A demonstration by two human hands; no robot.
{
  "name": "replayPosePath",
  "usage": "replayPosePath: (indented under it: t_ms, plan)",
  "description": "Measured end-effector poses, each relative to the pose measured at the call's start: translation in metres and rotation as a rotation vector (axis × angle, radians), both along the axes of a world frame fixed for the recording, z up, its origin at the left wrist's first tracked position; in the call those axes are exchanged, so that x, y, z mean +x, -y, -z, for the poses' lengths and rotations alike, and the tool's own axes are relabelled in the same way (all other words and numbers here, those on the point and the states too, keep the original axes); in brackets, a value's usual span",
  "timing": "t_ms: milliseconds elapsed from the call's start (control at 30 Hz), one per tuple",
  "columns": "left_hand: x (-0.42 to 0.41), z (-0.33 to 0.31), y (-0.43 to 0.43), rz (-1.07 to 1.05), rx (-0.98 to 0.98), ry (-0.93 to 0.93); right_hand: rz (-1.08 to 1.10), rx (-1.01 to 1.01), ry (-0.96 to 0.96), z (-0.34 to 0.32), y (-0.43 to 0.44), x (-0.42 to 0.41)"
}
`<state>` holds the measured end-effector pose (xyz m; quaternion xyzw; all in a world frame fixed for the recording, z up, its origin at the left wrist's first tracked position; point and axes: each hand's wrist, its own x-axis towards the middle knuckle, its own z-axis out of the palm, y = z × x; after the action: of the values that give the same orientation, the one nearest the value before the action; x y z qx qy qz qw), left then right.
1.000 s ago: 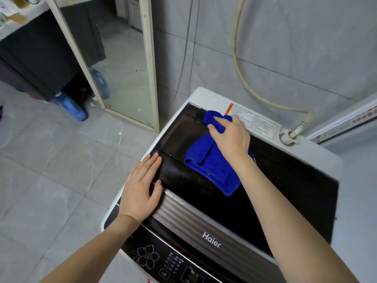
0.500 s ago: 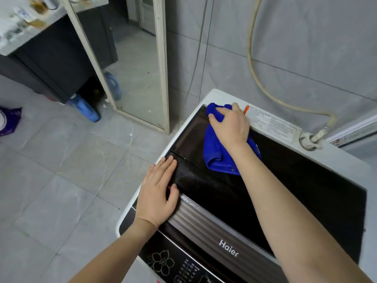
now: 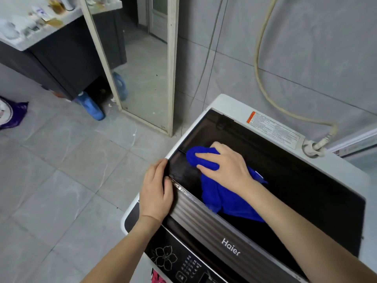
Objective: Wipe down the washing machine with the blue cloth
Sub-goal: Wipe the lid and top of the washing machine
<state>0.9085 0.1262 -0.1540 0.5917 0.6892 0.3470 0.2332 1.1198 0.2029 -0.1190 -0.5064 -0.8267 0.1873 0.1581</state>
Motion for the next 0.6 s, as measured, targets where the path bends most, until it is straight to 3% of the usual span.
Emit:
replayPosePath:
  t_ms: [133, 200, 367, 600]
  plan:
    - [0.000, 0.000, -0.001, 0.004, -0.023, -0.013, 0.470, 0.002, 0.062, -0.001, -0.082, 0.013]
    - [-0.001, 0.001, -0.001, 0.005, -0.015, -0.027, 0.595, 0.015, 0.078, -0.006, -0.118, 0.005]
    - [-0.001, 0.002, -0.001, 0.017, -0.013, -0.022, 0.387, -0.059, 0.019, -0.010, -0.145, -0.021]
    - [-0.002, 0.000, 0.000, 0.034, -0.031, -0.023, -0.020, 0.034, 0.028, -0.003, -0.034, -0.018]
